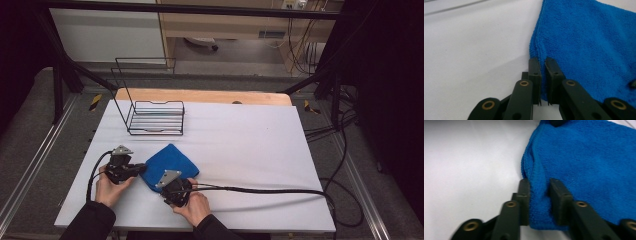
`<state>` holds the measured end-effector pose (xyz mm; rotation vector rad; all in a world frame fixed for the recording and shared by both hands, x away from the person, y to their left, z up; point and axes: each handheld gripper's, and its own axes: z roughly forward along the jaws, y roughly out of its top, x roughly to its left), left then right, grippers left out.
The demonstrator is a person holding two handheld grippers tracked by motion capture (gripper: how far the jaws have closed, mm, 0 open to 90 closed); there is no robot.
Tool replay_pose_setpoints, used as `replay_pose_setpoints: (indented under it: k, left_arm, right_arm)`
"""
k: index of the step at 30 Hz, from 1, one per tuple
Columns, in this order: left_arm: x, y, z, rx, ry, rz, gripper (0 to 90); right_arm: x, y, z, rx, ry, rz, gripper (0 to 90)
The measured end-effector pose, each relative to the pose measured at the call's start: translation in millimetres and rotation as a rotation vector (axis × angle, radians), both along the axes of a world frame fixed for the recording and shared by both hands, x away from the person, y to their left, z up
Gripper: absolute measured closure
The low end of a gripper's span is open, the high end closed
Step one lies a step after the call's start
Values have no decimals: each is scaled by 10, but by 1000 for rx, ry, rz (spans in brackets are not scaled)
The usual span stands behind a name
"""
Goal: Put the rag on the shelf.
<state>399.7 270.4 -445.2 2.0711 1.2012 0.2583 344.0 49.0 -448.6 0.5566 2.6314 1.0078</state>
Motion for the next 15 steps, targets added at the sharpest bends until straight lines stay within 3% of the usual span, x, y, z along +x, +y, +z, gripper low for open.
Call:
replay_pose_setpoints:
  k: [7,11,15]
  left_arm:
    - [0,20,19,-24,2,11,844]
    - [2,68,80,-69,1,19,847]
    - [8,126,176,-89,0,13,848]
  right_arm:
    - [39,-8,18,-5,-3,0,824]
    - [42,-10,37,10,9,-13,838]
    - [29,0,172,96,76,6,846]
